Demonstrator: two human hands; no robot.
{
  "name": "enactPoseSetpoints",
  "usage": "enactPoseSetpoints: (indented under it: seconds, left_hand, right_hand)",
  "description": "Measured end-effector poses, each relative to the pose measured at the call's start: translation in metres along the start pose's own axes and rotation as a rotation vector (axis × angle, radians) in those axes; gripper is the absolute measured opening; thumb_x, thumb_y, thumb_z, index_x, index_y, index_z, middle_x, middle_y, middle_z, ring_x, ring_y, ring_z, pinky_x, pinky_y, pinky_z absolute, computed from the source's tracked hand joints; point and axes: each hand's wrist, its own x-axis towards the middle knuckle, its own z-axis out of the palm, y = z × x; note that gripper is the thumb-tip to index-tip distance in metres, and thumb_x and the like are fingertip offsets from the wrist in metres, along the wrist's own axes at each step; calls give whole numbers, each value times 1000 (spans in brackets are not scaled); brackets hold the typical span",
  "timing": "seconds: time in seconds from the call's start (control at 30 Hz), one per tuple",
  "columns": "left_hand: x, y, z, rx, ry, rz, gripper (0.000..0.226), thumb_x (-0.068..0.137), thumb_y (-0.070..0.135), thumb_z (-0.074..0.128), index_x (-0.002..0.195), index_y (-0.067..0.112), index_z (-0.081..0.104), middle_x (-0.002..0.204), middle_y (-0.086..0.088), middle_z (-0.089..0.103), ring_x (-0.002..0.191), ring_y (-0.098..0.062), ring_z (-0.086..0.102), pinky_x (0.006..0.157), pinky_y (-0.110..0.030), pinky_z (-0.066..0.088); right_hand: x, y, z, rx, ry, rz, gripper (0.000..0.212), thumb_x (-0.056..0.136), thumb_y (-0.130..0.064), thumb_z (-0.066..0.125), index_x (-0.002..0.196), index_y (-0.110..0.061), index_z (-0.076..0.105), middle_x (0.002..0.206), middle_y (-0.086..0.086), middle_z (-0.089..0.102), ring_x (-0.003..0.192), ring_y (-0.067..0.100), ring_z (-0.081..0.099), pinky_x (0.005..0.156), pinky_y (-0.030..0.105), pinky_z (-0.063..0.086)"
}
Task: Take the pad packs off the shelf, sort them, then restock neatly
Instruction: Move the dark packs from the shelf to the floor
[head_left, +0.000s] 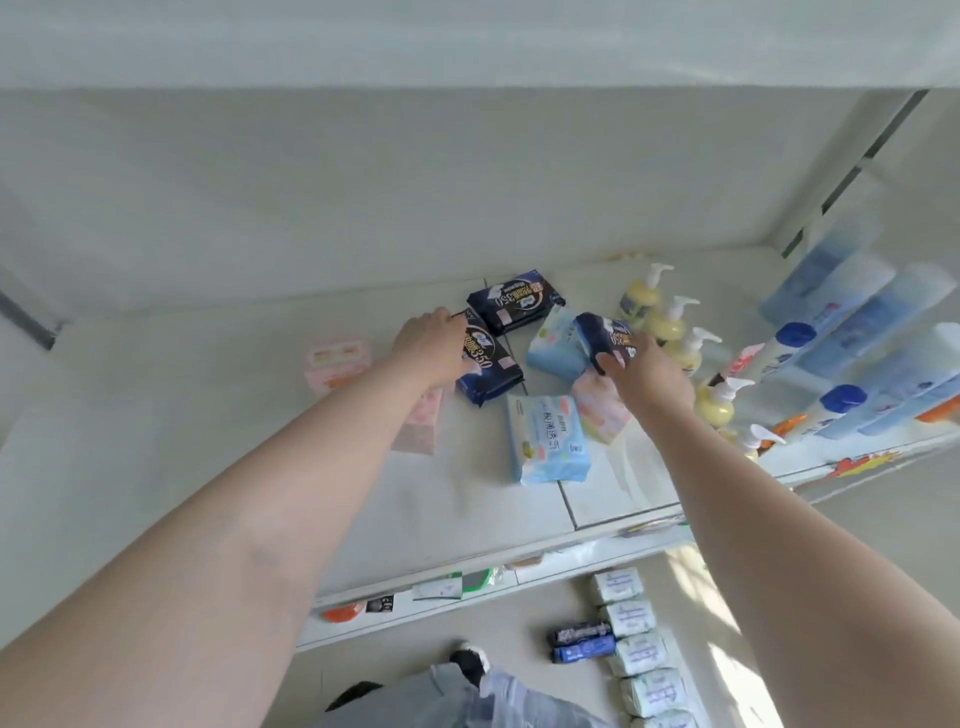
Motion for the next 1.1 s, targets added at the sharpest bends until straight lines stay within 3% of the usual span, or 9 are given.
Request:
enactPoseSetpoints:
  seconds: [0.37, 0.5, 0.67, 0.8, 0.9, 1.0, 1.1]
  left_hand:
    - [76, -8, 48, -8, -134, -269, 72, 85, 62, 52, 133, 9, 42, 135, -16, 49, 126, -33, 44, 107, -43, 27]
    - [89, -8, 60, -108, -158, -348, 76, 78, 60, 63, 132, 10, 43, 132, -14, 48, 122, -32, 46, 104, -41, 32]
    - [83, -1, 66, 1, -126, -387, 80, 73, 62, 66, 130, 9, 47, 133, -17, 42, 125, -33, 40, 107, -39, 26]
    - [80, 0, 70, -44, -121, -445, 101, 66, 66, 71, 137, 3, 35, 134, -14, 49, 129, -31, 41, 113, -52, 12]
    - [77, 0, 64, -185, 60, -355, 91, 62, 54, 80, 129, 8, 39, 118, -9, 60, 120, -29, 51, 114, -54, 5]
    - [71, -6, 45, -517, 339, -209, 72, 60, 26, 88, 116, 10, 45, 115, -8, 55, 110, -27, 52, 103, -39, 30]
    - [59, -20, 12, -857, 483, -166, 72, 61, 4, 85, 118, 10, 42, 118, -9, 50, 103, -21, 53, 84, -31, 47]
  right_hand:
    - [55, 6, 26, 277, -150, 314, 67, 96, -54, 39, 137, -2, 31, 132, 17, 54, 117, 35, 53, 91, 40, 39]
    - [64, 7, 29, 429, -140, 369, 67, 98, -50, 41, 138, 2, 29, 136, 19, 49, 122, 37, 49, 85, 35, 36]
    - [69, 12, 29, 629, -114, 415, 70, 88, -46, 63, 134, 1, 38, 125, 17, 57, 107, 34, 57, 74, 35, 43]
    - [71, 9, 27, 955, -107, 544, 64, 72, -20, 84, 123, -4, 48, 93, 10, 58, 82, 27, 59, 80, 50, 56]
    - [69, 4, 23, 1094, -85, 600, 50, 74, -8, 80, 116, -2, 55, 79, 6, 54, 64, 17, 51, 64, 43, 58]
    - [70, -3, 16, 1135, -77, 612, 36, 79, -7, 76, 110, -6, 56, 76, 5, 54, 59, 16, 48, 40, 26, 42]
    - [72, -15, 5, 1178, -50, 540, 25, 81, -5, 74, 105, -6, 67, 69, 0, 55, 61, 17, 54, 49, 24, 43]
